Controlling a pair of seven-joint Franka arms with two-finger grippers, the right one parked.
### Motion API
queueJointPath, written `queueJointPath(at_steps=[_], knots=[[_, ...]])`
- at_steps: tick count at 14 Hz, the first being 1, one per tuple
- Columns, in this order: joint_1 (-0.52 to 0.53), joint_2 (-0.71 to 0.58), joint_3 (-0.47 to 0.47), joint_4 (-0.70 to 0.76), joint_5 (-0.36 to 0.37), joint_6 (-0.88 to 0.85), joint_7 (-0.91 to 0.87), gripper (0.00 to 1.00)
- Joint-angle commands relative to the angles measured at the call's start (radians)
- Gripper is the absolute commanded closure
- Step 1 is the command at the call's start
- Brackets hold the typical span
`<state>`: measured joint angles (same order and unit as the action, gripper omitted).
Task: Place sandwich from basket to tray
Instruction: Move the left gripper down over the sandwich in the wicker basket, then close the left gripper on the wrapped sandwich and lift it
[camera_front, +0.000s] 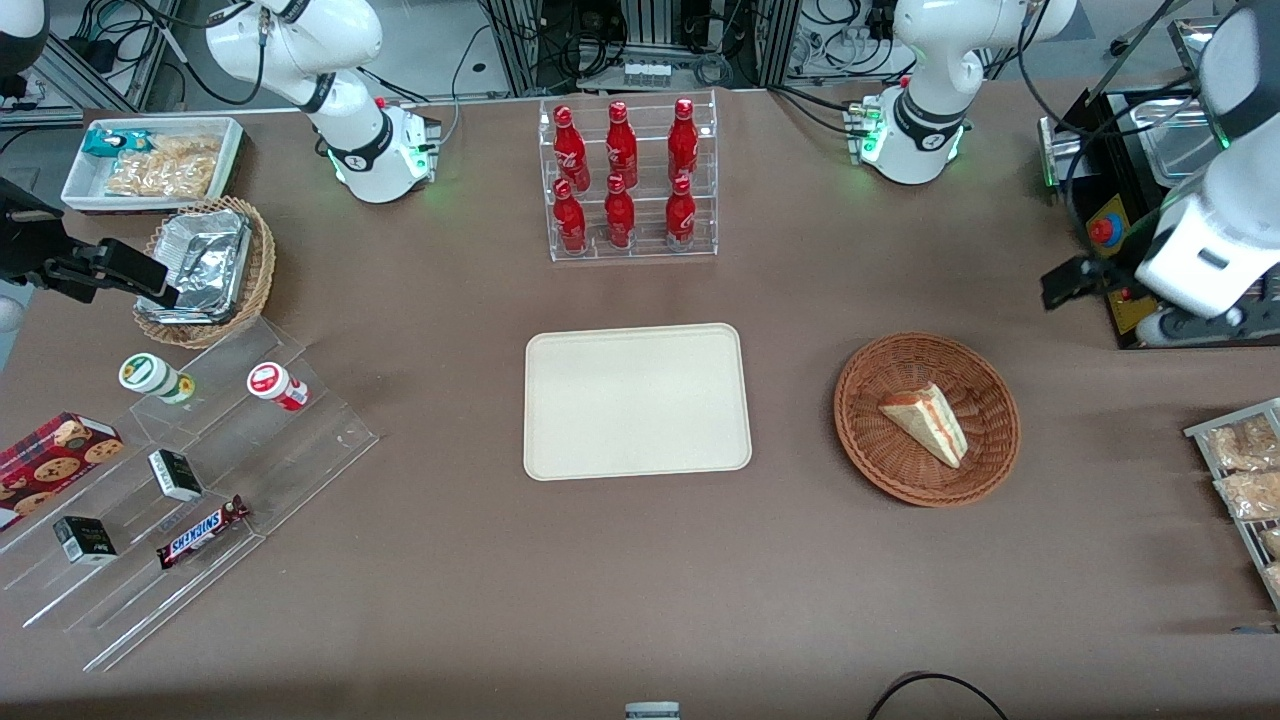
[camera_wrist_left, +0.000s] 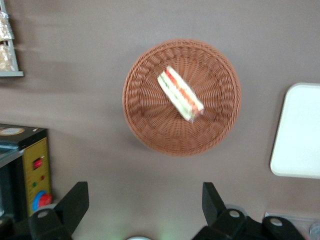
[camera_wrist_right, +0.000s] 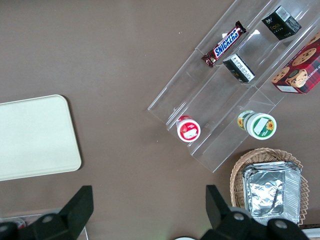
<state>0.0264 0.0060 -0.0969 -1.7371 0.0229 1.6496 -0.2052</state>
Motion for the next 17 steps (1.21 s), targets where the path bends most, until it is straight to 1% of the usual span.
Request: queueJointPath(at_steps=[1,3,5,7,10,14,17], knots=[[0.006,-0.008,-0.043,-0.175,0.015,0.21,-0.161,0.0],[-0.003,0.012,-0.047,-0.274,0.015,0.387,-0.285,0.0],[-0.013,0.046,-0.056,-0.337,0.015,0.52,-0.441,0.0],[-0.013,0.075,-0.058,-0.372,0.015,0.591,-0.567,0.0],[-0.014,0.15,-0.079,-0.384,0.015,0.673,-0.692,0.0],[-0.014,0.17,-0.079,-0.458,0.015,0.76,-0.7,0.0],[-0.014,0.207,-0.079,-0.467,0.017,0.78,-0.698,0.0]])
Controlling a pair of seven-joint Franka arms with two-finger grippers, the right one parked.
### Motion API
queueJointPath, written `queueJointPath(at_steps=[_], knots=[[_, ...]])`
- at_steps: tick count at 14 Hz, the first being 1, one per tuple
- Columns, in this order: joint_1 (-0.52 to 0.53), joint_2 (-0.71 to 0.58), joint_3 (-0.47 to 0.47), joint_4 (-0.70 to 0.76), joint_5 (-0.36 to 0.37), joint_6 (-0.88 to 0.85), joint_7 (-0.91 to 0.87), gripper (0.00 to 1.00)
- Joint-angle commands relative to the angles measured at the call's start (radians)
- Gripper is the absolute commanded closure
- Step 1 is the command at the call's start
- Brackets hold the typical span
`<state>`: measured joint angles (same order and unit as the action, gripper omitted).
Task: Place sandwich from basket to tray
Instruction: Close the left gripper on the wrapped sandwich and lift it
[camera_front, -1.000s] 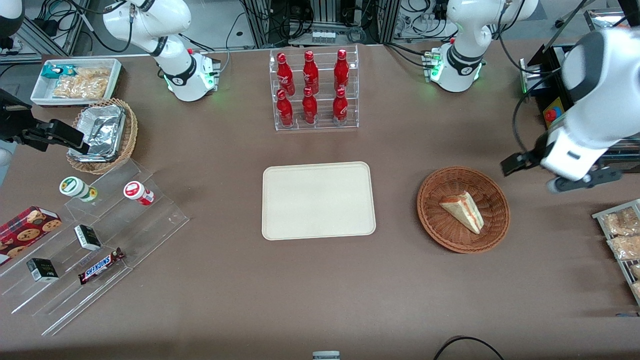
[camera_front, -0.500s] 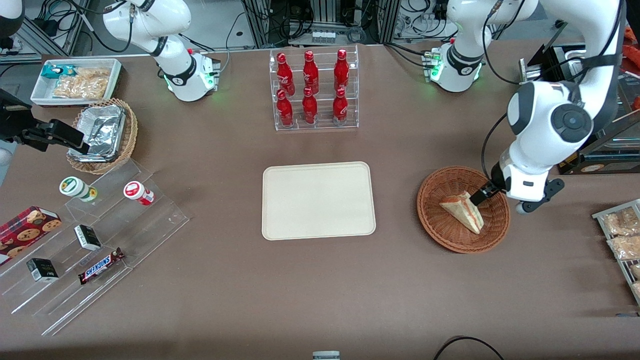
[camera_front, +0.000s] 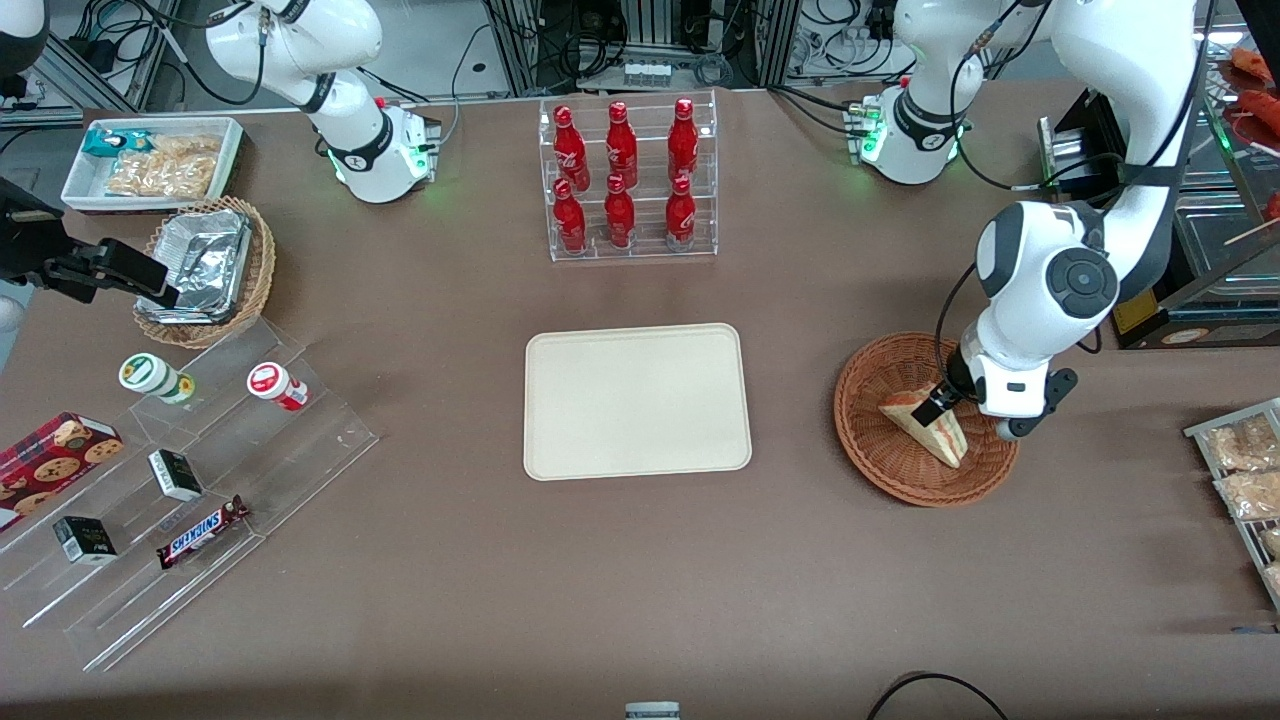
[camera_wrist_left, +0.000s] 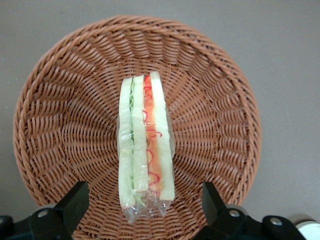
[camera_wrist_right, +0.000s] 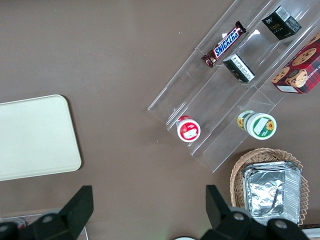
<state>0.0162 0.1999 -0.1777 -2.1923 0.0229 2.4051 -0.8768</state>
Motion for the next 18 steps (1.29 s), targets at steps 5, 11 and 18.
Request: queueJointPath(at_steps=[5,11,18], knots=[[-0.004,0.07,0.001,-0.011,0.017,0.063,-0.025,0.32],[0.005,0.055,0.003,0.095,0.017,-0.045,-0.018,0.95],[-0.004,0.006,-0.095,0.425,0.015,-0.487,-0.007,0.94]])
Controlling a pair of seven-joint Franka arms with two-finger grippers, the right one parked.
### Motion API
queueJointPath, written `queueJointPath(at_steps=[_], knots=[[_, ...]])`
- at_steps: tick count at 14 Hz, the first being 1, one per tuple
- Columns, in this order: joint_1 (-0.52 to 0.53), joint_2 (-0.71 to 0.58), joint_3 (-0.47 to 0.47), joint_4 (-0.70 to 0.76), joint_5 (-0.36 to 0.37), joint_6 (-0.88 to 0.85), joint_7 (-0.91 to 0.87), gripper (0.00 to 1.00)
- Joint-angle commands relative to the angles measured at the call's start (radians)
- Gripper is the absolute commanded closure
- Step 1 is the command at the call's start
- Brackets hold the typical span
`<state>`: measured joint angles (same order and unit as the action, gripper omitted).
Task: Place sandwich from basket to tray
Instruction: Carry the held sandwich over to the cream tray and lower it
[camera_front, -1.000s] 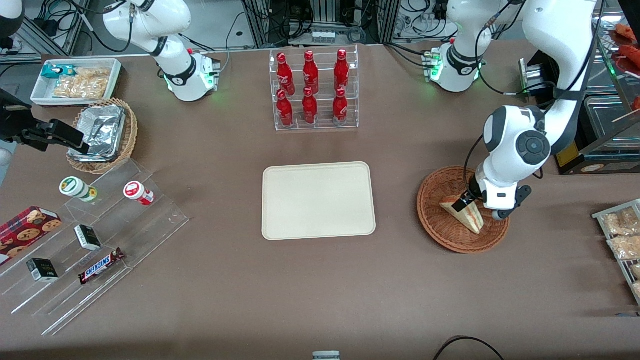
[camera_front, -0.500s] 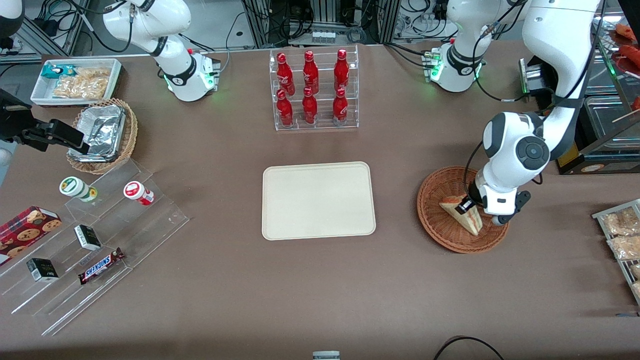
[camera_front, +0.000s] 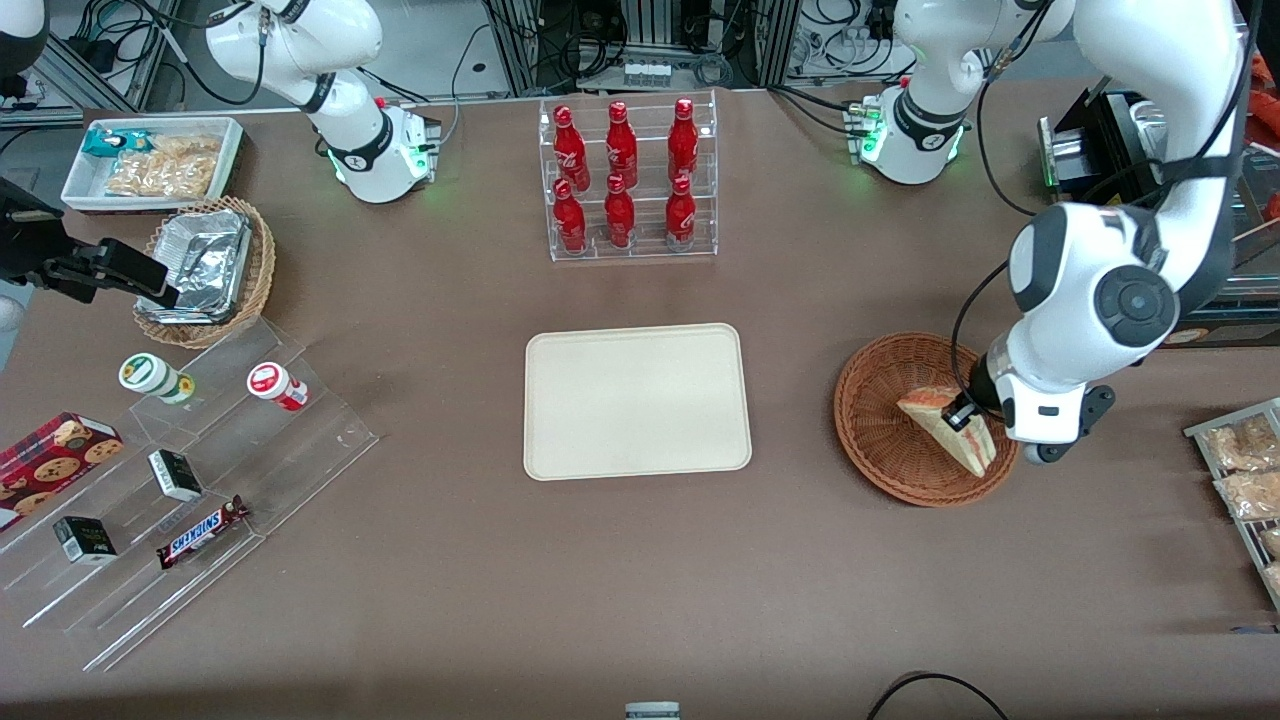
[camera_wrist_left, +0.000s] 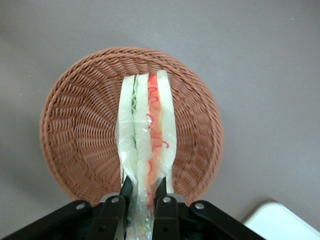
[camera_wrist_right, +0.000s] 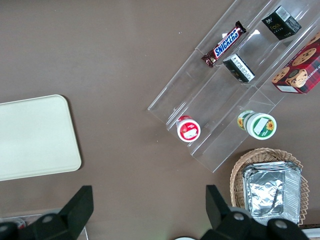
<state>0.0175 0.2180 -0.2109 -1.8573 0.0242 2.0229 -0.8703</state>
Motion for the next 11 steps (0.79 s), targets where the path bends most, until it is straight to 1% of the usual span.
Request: queueJointPath(at_steps=[1,2,5,6,7,8,10,11], knots=[[-0.005,-0.009,-0.109,0.131,0.013,-0.142,-0.024,0.94],[-0.005,-0.003,-0.17,0.162,0.011,-0.157,-0.027,0.95],[-0.007,0.036,-0.341,0.181,0.016,-0.145,-0.027,0.95],[-0.007,0.061,-0.39,0.181,0.026,-0.124,-0.024,0.95],[-0.01,0.082,-0.434,0.181,0.061,-0.083,-0.024,0.95],[-0.049,0.118,-0.462,0.181,0.095,-0.047,-0.027,0.94],[-0.147,0.187,-0.459,0.205,0.134,0.011,-0.029,0.94],[-0.169,0.226,-0.459,0.225,0.155,0.02,-0.039,0.93]])
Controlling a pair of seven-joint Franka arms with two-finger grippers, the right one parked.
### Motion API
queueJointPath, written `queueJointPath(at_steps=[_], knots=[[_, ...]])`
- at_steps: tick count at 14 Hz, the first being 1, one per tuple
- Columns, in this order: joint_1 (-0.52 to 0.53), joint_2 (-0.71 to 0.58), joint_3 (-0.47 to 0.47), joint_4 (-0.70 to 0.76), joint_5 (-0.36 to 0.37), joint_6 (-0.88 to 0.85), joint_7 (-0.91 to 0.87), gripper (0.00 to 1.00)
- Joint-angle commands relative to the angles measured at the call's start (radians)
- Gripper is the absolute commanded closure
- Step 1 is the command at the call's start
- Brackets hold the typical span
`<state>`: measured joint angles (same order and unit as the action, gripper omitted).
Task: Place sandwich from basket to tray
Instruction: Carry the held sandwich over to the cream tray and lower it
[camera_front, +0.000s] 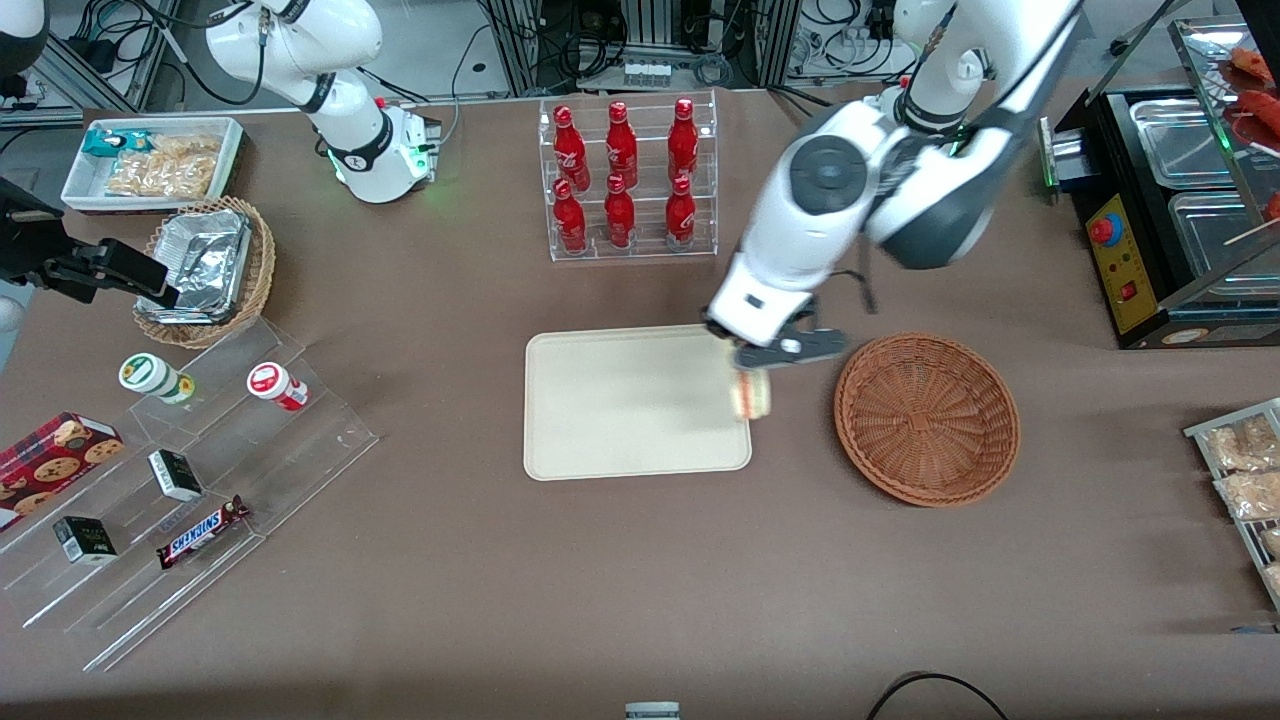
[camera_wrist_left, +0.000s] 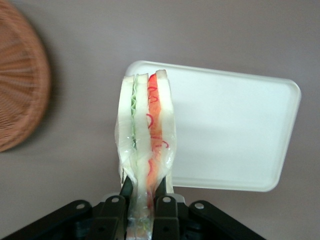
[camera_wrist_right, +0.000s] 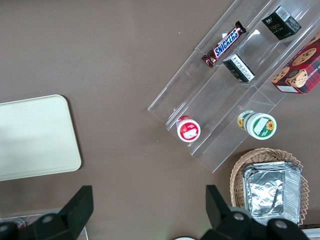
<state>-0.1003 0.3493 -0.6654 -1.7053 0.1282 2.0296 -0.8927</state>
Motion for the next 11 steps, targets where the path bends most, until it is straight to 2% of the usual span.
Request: queueJointPath(at_steps=[1,4,6,11], knots=[[-0.079,0.129,-0.005,0.094,0.08,0.017,-0.025,0.93],[-0.162,0.238,-0.005,0.165,0.186,0.02,-0.101,0.92],[-0.185,0.302,-0.003,0.19,0.296,0.044,-0.179,0.92],[-0.232,0.419,0.001,0.257,0.398,0.118,-0.256,0.92]])
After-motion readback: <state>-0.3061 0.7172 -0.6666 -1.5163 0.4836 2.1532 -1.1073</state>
